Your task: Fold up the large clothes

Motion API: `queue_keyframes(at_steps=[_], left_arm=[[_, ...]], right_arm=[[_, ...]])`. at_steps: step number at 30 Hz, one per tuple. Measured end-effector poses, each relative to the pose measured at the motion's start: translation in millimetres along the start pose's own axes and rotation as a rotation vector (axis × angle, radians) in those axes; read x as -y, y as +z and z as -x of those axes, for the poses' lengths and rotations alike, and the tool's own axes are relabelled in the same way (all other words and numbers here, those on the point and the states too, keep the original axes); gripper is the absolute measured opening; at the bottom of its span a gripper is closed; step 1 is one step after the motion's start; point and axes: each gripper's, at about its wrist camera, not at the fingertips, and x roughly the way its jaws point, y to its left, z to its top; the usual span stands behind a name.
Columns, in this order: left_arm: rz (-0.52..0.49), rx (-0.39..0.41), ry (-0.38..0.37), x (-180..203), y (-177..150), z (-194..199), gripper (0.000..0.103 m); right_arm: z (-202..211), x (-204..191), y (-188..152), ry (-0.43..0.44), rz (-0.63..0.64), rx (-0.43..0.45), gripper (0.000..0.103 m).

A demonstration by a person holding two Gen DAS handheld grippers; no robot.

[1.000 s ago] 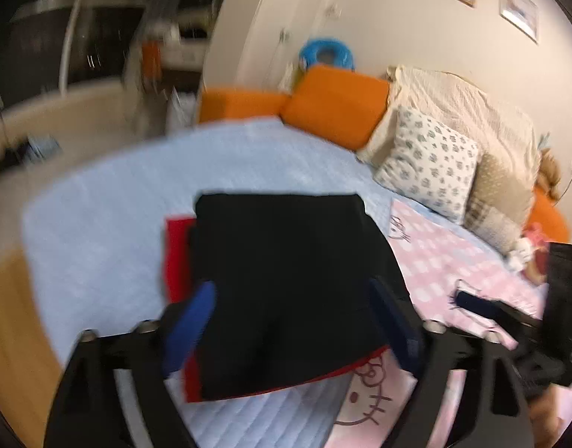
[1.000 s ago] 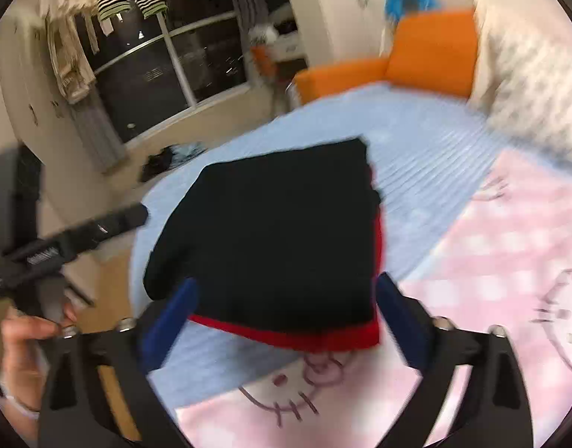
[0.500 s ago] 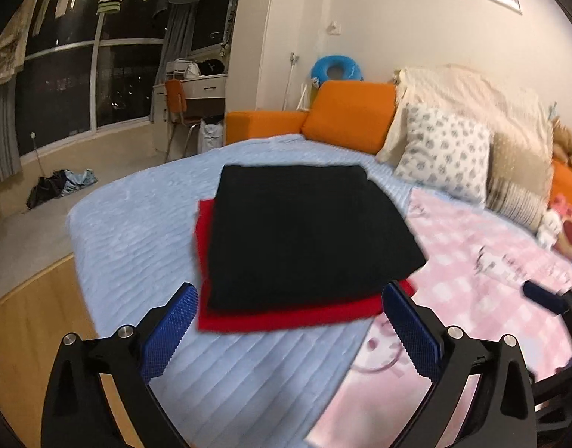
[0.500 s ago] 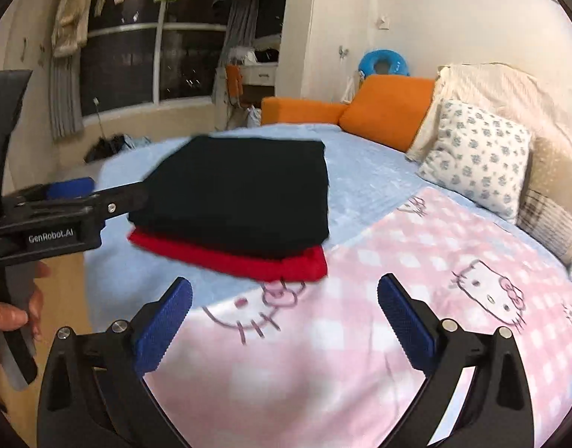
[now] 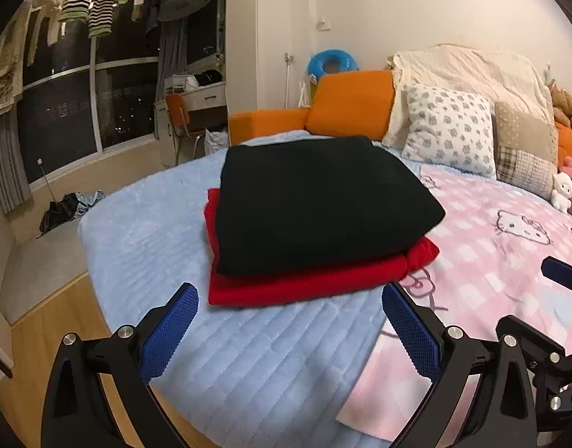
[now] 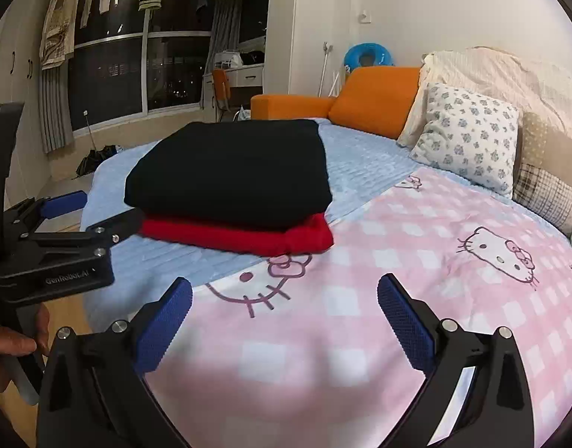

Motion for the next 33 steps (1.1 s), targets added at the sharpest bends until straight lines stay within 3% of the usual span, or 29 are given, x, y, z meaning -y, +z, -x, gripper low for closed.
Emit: queue_keyframes(at_steps=[9, 15, 33], left_arm=[[-0.013, 0.011, 0.028, 2, -2, -4, 0.1], [-0.014, 0.027, 0.006, 3, -2, -2, 0.1], [0.004, 0.0, 0.014, 3, -4, -5, 0.1]], right_arm=[[-5, -1, -1, -0.001, -0.002, -0.007, 0.098], [-7, -3, 1, 0.006, -0.012, -0.006, 0.098], [-13, -1, -4, 0.0, -0.044, -0.01, 0.098]])
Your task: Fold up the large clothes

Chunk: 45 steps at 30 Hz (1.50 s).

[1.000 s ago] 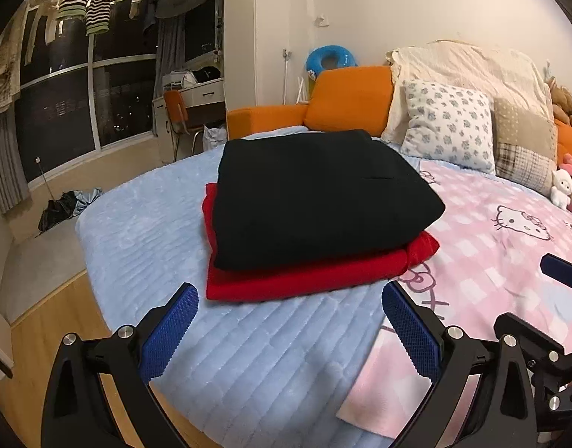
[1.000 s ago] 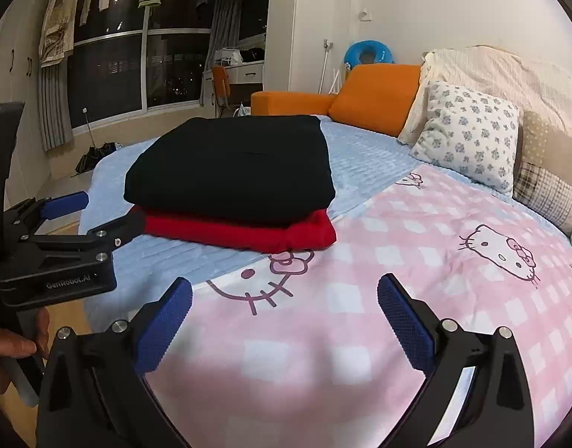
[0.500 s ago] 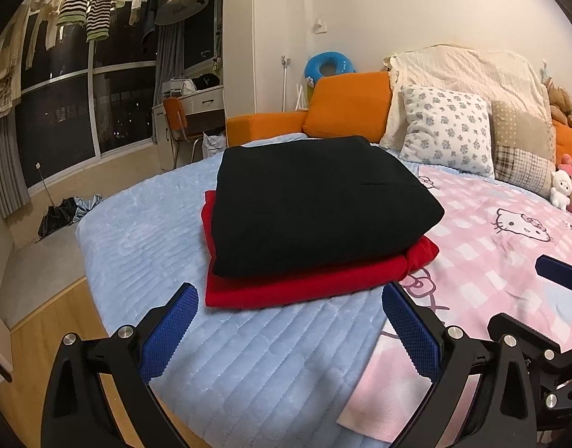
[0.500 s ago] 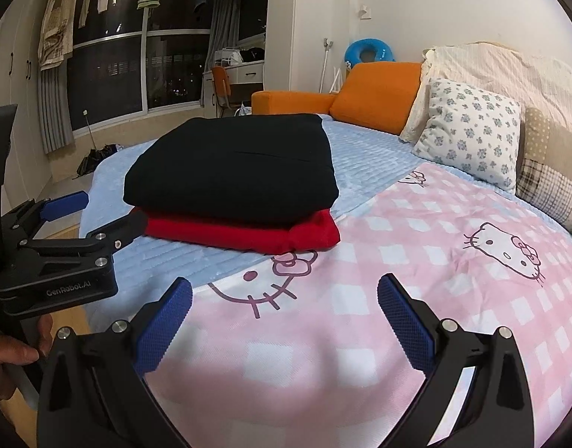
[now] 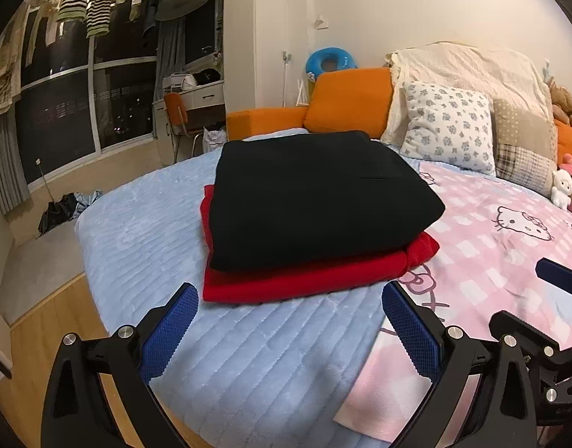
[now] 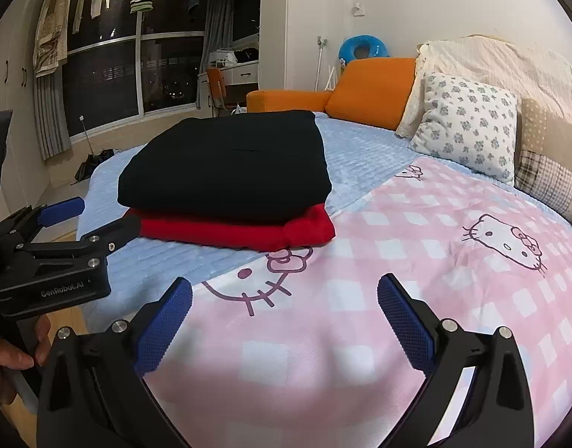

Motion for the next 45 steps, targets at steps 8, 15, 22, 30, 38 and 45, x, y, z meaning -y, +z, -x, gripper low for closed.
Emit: queue_keyframes(at_steps=[8, 15, 22, 30, 38, 45], left_arm=[[-0.015, 0.0, -0.007, 4, 1, -1, 0.1], [-0.048, 0.019, -0.017, 12, -1, 5, 0.1], [-0.071, 0.042, -0.011, 17, -3, 7, 0.1], [-0.038, 0.034, -0.016, 11, -3, 6, 0.1], [-0.056, 0.036, -0.016, 14, -4, 6, 0.1], [-0.045, 0.034, -0.02, 14, -3, 6, 0.1]], right_arm=[[-2, -1, -1, -0.004, 0.021, -0.002, 0.098], [-3, -1, -2, -0.008, 0.019, -0.002, 0.098], [-5, 1, -3, -0.011, 0.02, -0.003, 0.098], [-5, 3, -4, -0.017, 0.019, -0.004, 0.098], [-5, 3, -5, -0.018, 0.02, -0.004, 0.098], [-5, 3, -5, -0.017, 0.021, -0.004, 0.098]])
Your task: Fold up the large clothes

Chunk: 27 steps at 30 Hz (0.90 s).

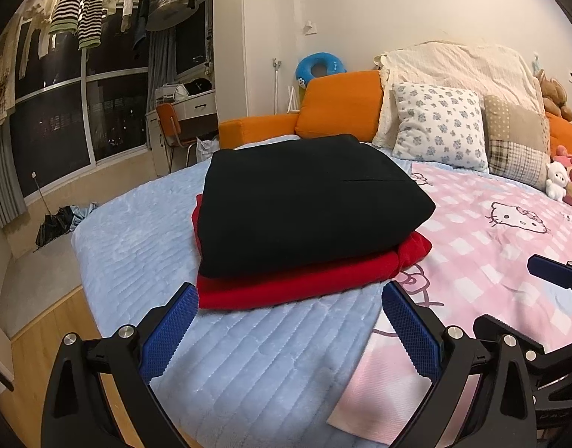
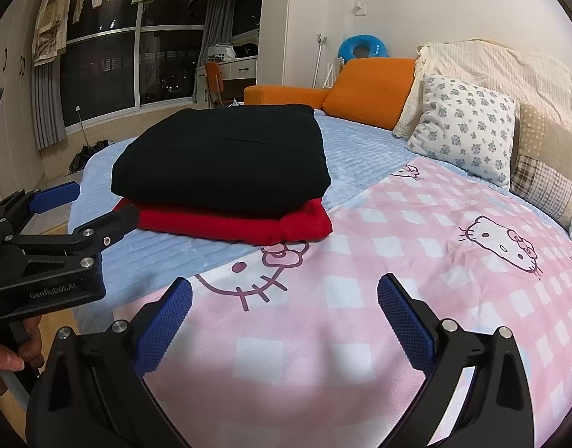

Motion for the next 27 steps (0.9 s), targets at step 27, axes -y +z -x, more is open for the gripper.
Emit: queue_keyframes(at_steps=[27], left_arm=[[0.004, -0.004, 0.013, -1.9, -4.4, 0.1, 0.1]], right_arm=[[1.6, 8.9, -0.9, 0.004, -0.002, -0.003, 0.098]])
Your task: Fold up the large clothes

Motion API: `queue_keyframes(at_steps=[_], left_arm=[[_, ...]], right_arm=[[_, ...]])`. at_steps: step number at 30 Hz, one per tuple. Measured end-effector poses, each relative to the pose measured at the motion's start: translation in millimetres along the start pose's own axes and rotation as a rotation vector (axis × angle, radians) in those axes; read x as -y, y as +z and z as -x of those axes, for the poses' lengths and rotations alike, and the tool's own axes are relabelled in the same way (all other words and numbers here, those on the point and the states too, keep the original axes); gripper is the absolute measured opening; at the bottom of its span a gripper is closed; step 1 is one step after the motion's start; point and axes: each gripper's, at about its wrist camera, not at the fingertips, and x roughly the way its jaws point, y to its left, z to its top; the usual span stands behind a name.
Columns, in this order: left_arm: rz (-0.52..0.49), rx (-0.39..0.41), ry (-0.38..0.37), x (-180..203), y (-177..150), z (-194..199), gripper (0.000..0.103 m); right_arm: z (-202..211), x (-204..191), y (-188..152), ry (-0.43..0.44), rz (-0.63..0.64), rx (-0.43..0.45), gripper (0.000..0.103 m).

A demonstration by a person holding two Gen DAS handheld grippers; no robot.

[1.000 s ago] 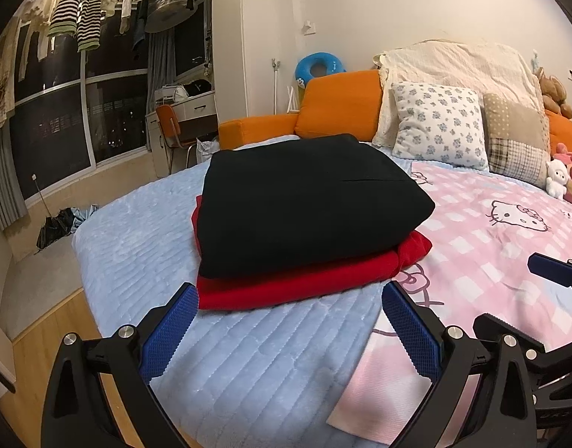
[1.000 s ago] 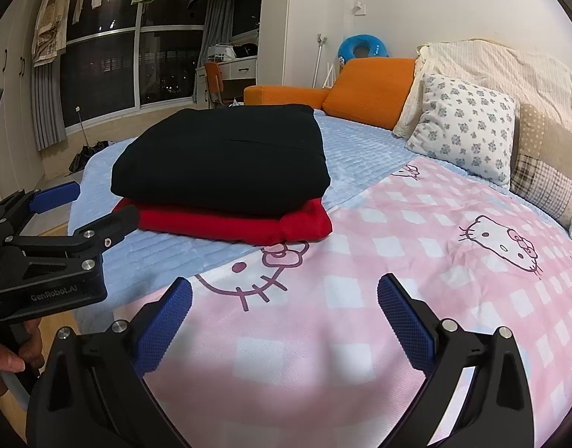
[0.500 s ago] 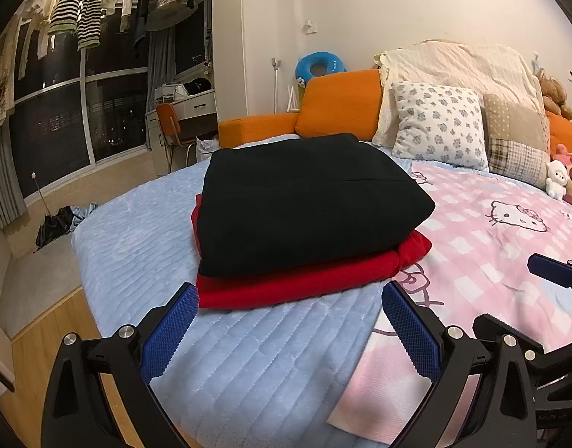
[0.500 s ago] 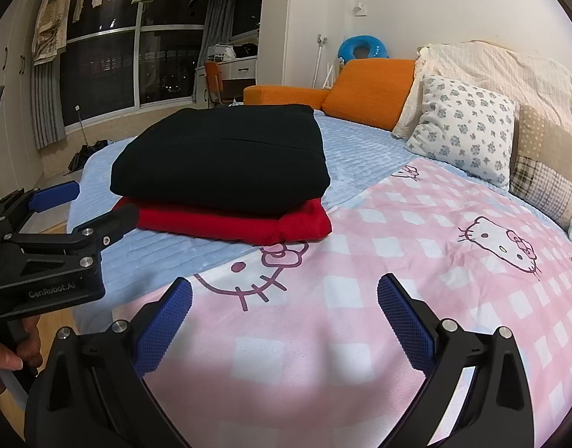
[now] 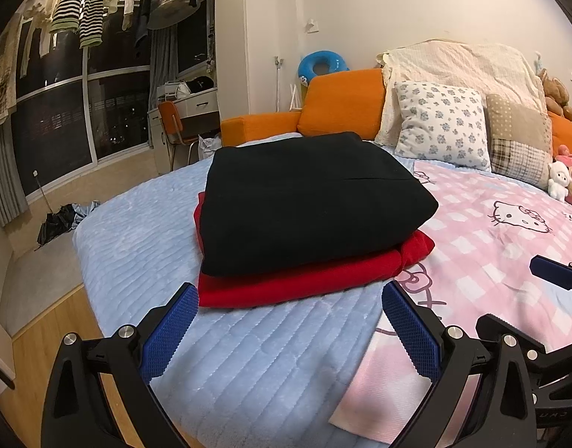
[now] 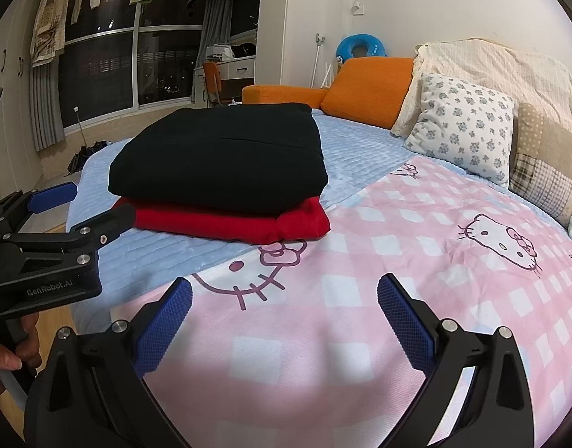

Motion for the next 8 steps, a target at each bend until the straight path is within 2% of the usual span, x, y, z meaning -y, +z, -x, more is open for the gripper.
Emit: queue_keyframes(at_steps=[8], left_arm=[[0.038, -0.029, -0.017, -9.9, -2.2, -5.8, 0.1]], right_arm=[[-0.1, 0.4, 0.0, 0.0, 0.002, 0.0, 0.098]])
